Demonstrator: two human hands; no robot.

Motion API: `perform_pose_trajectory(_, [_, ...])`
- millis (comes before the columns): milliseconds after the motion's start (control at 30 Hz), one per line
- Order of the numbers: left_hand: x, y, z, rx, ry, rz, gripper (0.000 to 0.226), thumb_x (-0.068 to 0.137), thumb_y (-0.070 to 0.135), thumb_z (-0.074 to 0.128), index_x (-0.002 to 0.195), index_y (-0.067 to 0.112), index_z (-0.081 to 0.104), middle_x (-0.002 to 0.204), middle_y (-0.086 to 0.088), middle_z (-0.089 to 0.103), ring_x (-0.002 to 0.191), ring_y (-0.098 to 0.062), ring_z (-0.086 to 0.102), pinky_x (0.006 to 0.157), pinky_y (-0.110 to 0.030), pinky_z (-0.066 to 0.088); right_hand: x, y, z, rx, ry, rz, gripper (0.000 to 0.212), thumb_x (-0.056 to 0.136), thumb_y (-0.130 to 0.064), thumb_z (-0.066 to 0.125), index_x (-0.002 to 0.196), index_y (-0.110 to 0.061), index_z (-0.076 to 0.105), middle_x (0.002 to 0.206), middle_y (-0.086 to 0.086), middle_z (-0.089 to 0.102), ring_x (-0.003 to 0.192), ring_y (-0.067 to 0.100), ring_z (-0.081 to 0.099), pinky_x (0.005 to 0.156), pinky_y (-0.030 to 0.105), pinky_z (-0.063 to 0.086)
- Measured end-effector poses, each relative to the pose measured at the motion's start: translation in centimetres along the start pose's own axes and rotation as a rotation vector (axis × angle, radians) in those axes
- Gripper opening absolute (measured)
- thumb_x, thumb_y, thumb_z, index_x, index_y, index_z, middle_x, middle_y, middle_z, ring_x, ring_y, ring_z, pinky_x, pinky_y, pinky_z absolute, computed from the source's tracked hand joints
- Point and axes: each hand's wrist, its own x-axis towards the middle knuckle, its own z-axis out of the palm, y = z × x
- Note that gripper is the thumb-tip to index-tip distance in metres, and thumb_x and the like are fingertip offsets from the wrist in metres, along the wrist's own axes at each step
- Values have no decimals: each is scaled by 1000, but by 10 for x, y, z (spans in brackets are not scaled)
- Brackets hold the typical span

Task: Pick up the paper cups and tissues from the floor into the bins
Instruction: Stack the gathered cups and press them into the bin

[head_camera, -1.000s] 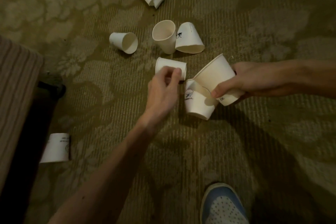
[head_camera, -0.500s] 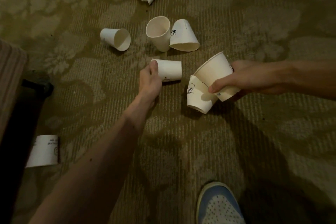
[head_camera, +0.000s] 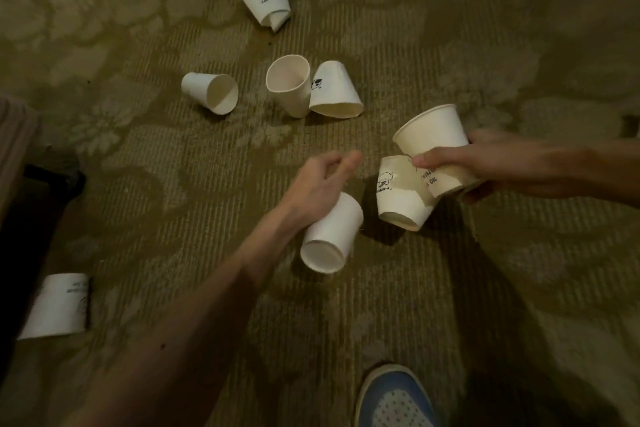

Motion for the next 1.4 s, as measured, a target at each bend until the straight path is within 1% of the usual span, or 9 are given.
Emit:
perform_pose_trajectory(133, [-1,25,21,-19,-161,204,50,99,50,42,140,23,50,133,11,54,95,18,52,74,3,38,-13,0,-10,32,-7,14,75,43,-61,86,106,-25,67,87,-3,76,79,13,71,60,27,52])
perform_pose_trajectory(267, [-3,54,37,-180,-200,194,43,104,44,37,93,17,68,72,11,64,61,2,56,54,-11,42,-29,3,-20,115,-31,14,62,49,-45,85,102,-16,70,84,4,76,71,14,71,62,30,54])
perform_pose_trajectory(367, [-4,80,40,-252,-72,182,58,104,48,30,66,14,59,53,9,55,51,-3,50,49,-16,41,-52,5,-38,203,-15,21,64,50,-38,83,106,-14,66,83,4,76,70,14,72,61,30,57])
perform_pose_trajectory(467, [0,121,45,-274,-21,214,67,102,52,33,76,-3,61,57,3,56,53,-10,52,52,-24,42,-83,7,-61,278,11,-9,69,48,-40,77,112,-17,62,91,4,76,77,15,73,65,29,59])
perform_pose_trajectory(667, [-3,223,71,-264,-2,415,51,101,52,40,61,20,47,48,11,50,45,-3,46,44,-18,38,-163,9,-121,347,157,-118,59,53,-38,76,107,-17,64,92,4,77,77,14,74,59,24,58])
perform_pose_trajectory(867, [-13,350,126,-173,-18,738,53,102,52,38,60,20,41,52,13,42,50,-7,36,48,-28,31,-267,38,-195,304,427,-228,66,50,-31,83,111,-19,61,88,3,76,82,19,72,69,33,59])
perform_pose_trajectory(1033, [-50,468,210,-101,-72,951,57,101,53,36,66,13,56,55,10,60,47,0,50,48,-20,40,-384,96,-255,282,625,-394,54,58,-40,72,108,-25,60,89,-3,75,84,17,73,71,30,61])
perform_pose_trajectory(1133, [-86,528,275,-124,-78,1130,54,102,49,36,72,9,57,61,1,61,50,-9,56,45,-23,42,-449,141,-276,318,768,-462,48,67,-53,65,108,-28,62,101,-1,75,96,20,71,86,37,58])
perform_pose_trajectory(1400, [-166,607,472,-196,-220,1197,55,102,50,37,71,9,57,61,5,59,56,-9,59,49,-21,44,-561,293,-307,546,1244,-327,81,68,-70,58,133,-23,45,112,11,70,95,25,72,81,44,60])
